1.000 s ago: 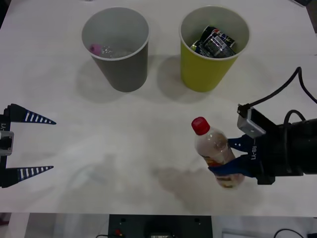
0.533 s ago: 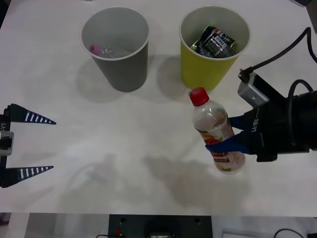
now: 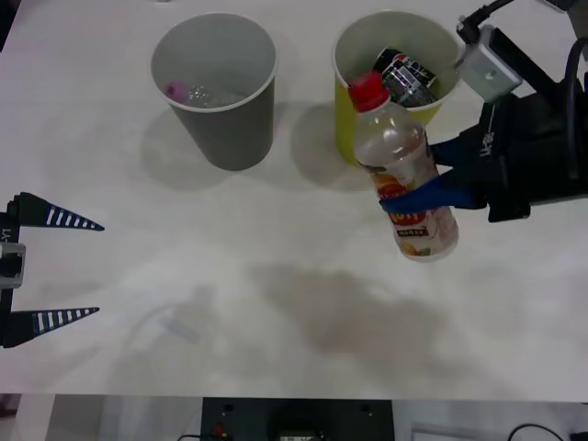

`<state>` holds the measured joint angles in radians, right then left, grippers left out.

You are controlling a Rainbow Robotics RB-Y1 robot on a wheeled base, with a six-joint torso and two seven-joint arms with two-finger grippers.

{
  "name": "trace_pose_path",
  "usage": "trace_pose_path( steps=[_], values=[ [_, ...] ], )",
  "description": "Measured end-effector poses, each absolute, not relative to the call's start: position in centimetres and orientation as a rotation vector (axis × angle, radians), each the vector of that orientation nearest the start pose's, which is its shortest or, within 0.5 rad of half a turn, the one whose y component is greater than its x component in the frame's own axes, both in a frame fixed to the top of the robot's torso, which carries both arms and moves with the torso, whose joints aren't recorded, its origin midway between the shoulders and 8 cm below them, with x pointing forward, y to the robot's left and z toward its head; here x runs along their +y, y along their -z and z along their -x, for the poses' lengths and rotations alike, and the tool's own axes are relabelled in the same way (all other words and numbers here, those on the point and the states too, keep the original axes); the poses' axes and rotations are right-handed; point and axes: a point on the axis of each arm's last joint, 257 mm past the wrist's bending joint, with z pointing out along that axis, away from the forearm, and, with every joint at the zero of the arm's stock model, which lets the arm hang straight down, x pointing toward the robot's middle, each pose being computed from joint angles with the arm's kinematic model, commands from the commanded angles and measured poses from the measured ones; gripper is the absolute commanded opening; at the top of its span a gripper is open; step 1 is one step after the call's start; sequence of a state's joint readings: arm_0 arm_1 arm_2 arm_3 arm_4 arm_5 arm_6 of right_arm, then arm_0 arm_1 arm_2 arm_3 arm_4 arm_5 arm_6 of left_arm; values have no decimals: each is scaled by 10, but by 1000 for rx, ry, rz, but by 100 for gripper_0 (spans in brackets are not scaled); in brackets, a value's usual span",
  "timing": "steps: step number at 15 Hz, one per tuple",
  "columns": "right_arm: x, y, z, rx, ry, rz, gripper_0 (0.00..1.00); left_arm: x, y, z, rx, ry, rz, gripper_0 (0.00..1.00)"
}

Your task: Put the can into the green bin and the plastic bottle into the gray bin

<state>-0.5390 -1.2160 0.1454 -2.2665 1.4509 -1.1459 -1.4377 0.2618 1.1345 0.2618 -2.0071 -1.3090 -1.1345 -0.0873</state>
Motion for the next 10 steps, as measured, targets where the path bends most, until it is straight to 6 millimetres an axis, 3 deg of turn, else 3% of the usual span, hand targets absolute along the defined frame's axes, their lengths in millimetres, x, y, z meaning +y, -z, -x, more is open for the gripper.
trace_pose_path(
  steps=[5, 10],
  values=[
    [-88, -3, -404, 1962, -499, 1243, 0, 286, 167, -341, 1444, 118, -1762, 98],
    [-54, -36, -460, 1985, -467, 1223, 0, 286, 167, -341, 1444, 118, -1762, 98]
  ],
)
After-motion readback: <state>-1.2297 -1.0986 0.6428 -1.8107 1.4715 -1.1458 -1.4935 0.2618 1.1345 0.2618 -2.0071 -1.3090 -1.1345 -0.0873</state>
